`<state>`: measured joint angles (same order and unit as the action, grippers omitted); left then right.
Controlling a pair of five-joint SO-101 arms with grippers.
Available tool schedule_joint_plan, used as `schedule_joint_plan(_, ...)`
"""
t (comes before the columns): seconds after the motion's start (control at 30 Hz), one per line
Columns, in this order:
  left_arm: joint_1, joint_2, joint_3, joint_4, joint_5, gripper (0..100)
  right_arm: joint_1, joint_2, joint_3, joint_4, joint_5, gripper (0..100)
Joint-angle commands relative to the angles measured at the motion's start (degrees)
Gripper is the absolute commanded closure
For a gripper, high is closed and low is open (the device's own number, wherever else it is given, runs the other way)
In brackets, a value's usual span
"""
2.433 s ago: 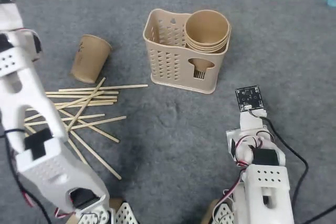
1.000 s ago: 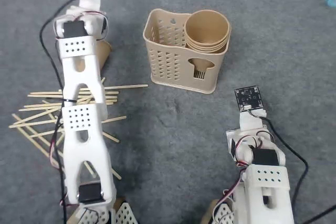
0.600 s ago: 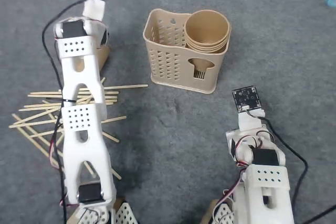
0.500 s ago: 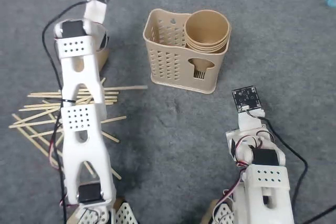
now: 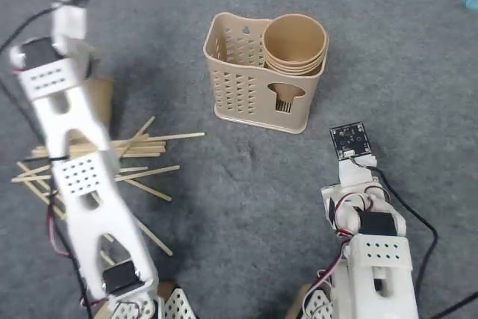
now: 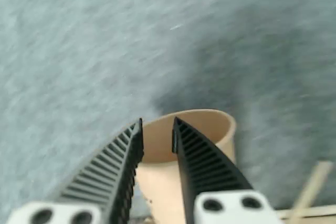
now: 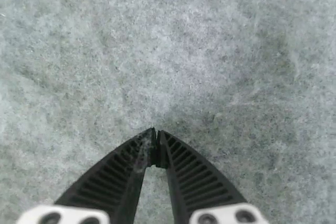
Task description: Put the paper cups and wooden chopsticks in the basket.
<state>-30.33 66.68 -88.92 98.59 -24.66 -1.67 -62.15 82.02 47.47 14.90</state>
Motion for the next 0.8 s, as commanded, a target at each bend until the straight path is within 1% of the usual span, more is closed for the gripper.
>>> schedule_joint_plan(0.0, -3.6, -5.8, 3.5, 2.3, -0.7, 91, -0.1, -1.1, -0.6, -0.3, 0.9, 99.1)
schedule_joint_plan(0.13, -4.7, -14.7, 16.7, 2.3, -0.7, 91, -0.1, -1.1, -0.6, -0.3, 0.9, 99.1)
schedule_joint_plan(0.23, -5.0, -24.4, 33.8, 2.3, -1.0, 91, -0.1, -1.1, -0.6, -0.3, 0.9, 99.1)
schedule_joint_plan(0.33, -4.3, -35.3, 53.0, 2.1, -5.5, 91, -0.1, -1.1, -0.6, -0.3, 0.9, 99.1)
schedule_joint_plan(0.43, -3.8, -45.2, 67.0, 1.9, -8.4, 91, -0.1, -1.1, -0.6, -0.3, 0.9, 99.1)
schedule_joint_plan(0.6, -5.3, -56.8, 78.6, 1.9, -8.4, 91, -0.1, -1.1, -0.6, -0.1, 0.9, 99.1)
schedule_joint_plan(0.77, -7.2, -61.7, 86.5, 2.0, -8.6, 91, -0.1, -1.4, -0.6, 0.2, 1.0, 99.1)
